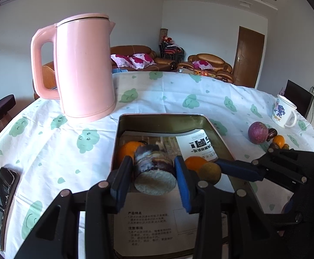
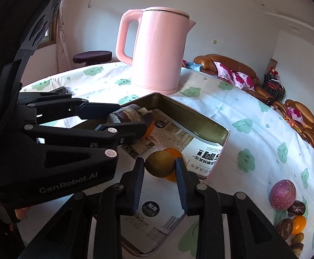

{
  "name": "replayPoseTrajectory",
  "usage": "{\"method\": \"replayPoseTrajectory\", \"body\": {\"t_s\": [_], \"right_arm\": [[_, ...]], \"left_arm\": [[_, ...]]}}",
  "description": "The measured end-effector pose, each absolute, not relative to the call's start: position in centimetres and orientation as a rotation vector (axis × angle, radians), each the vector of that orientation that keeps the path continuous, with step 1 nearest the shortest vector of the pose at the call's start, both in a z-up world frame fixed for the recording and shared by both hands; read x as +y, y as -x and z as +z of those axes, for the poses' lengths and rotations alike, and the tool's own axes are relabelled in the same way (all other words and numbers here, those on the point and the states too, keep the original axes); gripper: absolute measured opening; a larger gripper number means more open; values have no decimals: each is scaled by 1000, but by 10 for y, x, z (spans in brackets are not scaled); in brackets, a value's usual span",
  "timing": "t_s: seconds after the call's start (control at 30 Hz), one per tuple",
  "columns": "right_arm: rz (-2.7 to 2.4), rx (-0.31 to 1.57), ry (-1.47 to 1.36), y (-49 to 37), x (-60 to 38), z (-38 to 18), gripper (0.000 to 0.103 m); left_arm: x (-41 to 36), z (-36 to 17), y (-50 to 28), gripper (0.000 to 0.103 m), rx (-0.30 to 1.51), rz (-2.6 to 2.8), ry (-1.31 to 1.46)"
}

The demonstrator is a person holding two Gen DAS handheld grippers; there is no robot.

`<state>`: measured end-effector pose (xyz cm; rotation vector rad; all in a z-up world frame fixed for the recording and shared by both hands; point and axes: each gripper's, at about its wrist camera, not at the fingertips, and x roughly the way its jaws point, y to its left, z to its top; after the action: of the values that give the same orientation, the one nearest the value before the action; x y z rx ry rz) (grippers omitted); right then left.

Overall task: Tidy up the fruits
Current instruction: 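Open the right gripper over the tin while the left gripper releases its brown cylinder, then move both open grippers back to the fruit cluster, then grasp a beige-topped cylindrical cake with the right gripper while the left grasps a dark brown round fruit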

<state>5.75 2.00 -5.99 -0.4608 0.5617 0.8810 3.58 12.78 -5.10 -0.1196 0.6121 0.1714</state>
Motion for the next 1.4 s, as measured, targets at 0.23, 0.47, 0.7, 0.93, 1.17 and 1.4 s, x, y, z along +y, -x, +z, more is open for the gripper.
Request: {"method": "replayPoseTrajectory", "body": {"t_s": [0.23,0.47,0.7,0.93,1.17,1.4], "right_arm": [[844,518,451,-54,15,-56,64],[717,467,397,-58,-17,-45,64],[528,479,268,-81,-92,-31,64],[308,554,156,-108,-167,-37,64],[309,645,80,-119,-196,-48,64],[338,758,36,-132,-204,-63,64]], "left_arm": [[126,-48,-29,57,587,195,108],[113,-37,-20,73,518,158,134],[67,-27,-30,83,503,70,81],[13,-25,-53,85,529,-42,22],[-27,-28,-81,85,556,-92,-38],[-39,-40,-98,86,615,-116,-52]]}}
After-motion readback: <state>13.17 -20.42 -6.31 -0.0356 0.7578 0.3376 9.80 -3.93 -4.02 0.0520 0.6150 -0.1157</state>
